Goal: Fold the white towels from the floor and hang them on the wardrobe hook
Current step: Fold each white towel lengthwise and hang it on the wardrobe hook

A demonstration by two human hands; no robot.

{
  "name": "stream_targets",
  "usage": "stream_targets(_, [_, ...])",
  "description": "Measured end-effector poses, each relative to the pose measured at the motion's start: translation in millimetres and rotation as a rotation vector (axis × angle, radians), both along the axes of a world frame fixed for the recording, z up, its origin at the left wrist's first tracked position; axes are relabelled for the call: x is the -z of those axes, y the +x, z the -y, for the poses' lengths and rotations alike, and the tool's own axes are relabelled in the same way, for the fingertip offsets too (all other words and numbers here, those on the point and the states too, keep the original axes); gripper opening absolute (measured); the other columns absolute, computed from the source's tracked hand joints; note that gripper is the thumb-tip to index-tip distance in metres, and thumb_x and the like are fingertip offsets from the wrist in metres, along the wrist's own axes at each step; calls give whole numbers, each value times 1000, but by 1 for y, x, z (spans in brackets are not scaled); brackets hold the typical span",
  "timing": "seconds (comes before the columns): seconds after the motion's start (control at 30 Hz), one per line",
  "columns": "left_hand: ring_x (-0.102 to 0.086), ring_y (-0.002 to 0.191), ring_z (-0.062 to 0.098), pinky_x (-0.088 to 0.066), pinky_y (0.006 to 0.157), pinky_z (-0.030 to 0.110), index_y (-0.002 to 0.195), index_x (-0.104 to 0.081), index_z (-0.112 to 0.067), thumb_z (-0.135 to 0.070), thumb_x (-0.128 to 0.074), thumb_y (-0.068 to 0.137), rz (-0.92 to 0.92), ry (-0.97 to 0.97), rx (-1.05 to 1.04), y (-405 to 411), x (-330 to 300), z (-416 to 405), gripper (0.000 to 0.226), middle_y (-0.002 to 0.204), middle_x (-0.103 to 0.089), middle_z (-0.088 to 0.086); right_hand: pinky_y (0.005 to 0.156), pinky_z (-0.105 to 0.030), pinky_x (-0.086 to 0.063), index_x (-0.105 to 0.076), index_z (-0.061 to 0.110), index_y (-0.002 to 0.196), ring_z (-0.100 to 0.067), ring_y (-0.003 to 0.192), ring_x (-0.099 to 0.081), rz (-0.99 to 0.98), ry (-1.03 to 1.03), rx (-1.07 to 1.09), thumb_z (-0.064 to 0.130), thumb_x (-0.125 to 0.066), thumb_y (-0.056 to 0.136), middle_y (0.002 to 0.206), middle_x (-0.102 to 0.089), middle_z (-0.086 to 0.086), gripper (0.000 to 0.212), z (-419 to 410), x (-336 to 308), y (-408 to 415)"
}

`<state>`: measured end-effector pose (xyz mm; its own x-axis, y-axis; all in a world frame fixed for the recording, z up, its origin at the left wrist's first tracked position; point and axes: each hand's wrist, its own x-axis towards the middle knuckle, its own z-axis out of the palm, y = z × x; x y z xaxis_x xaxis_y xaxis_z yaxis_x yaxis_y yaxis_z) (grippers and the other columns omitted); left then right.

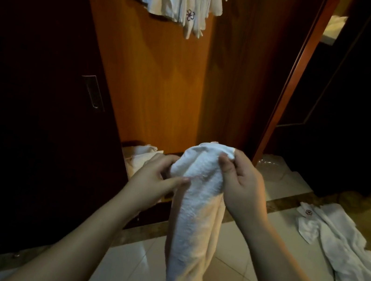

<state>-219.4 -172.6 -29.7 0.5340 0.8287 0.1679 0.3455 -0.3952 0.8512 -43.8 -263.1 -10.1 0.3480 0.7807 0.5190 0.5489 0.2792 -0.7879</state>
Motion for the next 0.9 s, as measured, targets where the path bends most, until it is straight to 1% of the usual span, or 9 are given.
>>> stream_targets(0.07, [-57, 88, -8, -42, 70, 10, 84, -68, -56, -49, -73, 77, -35, -49, 54, -3, 3, -4, 11, 95, -65, -14, 67, -4, -43, -55, 63, 99, 8, 85, -63, 4, 16, 13, 45, -44, 104, 93, -64, 34, 22, 2, -3, 6])
stream_targets(0.13, [-50, 91, -9, -37, 71, 13, 83, -71, -48, -39, -75, 86, -220, -17, 76, -11, 4, -9, 10, 96, -61, -12, 73, -2, -42, -55, 65, 104, 12, 92, -61, 22, 13, 17, 40, -43, 106, 99, -63, 39, 28, 5, -5, 11])
stream_targets(0.27, [-44, 102, -2, -39, 81, 22, 89, -71, -37, -58, -73, 78, -498, 11, 284, -25, -17, -13, 24, 103, -54, -14, 79, 0, -40, -54, 68, 109, 15, 98, -60, 44, -32, -24, 37, -42, 106, 106, -62, 41, 33, 10, -4, 19])
stream_targets(0.37, [-58, 91, 8, -49, 80, 26, 89, -63, -36, -59, -73, 69, -359, -80, 467, -15, -40, 1, 31, 93, -60, -16, 80, -1, -41, -55, 67, 110, 14, 100, -60, 50, -67, -120, 37, -42, 105, 108, -62, 40, 34, 11, -7, 18])
stream_targets(0.47, [-54, 81, 7, -48, 72, 22, 88, -58, -37, -28, -80, 75, -102, -263, 597, 6, -46, 16, 27, 85, -57, -16, 79, -5, -44, -60, 63, 109, 6, 101, -64, 8, -76, -166, 42, -43, 103, 110, -67, 32, 27, 9, -10, 20])
stream_targets(0.57, [-52, 80, 15, -46, 71, 22, 104, -58, -23, -4, -74, 81, 106, -471, 615, 16, -49, 21, 34, 88, -56, 4, 78, -3, -42, -59, 64, 109, 7, 101, -64, 2, -72, -146, 41, -43, 103, 109, -67, 32, 29, 8, -14, 26])
stream_targets(0.7, [-60, 86, 2, -49, 75, 16, 99, -69, -28, -35, -73, 89, -236, -135, 599, 13, -57, 17, 12, 94, -65, -11, 76, -1, -42, -57, 68, 108, 11, 96, -62, 1, -80, -102, 38, -42, 106, 106, -64, 37, 33, 7, -16, 35])
stream_targets(0.8, [-46, 96, -1, -30, 85, 6, 82, -63, -32, -48, -63, 94, -548, 256, 661, 8, -60, 21, 20, 97, -59, -8, 75, -3, -43, -58, 66, 105, 12, 96, -61, -22, -83, -17, 40, -42, 106, 104, -65, 36, 31, 5, -9, 46])
stream_targets(0.9, [-38, 111, 1, -21, 103, 27, 93, -65, -34, -49, -54, 96, -714, 645, 667, 3, -62, 17, 18, 103, -63, -15, 73, -9, -43, -59, 64, 100, 12, 95, -61, -58, -118, 73, 41, -42, 106, 101, -66, 35, 30, 4, -1, 60])
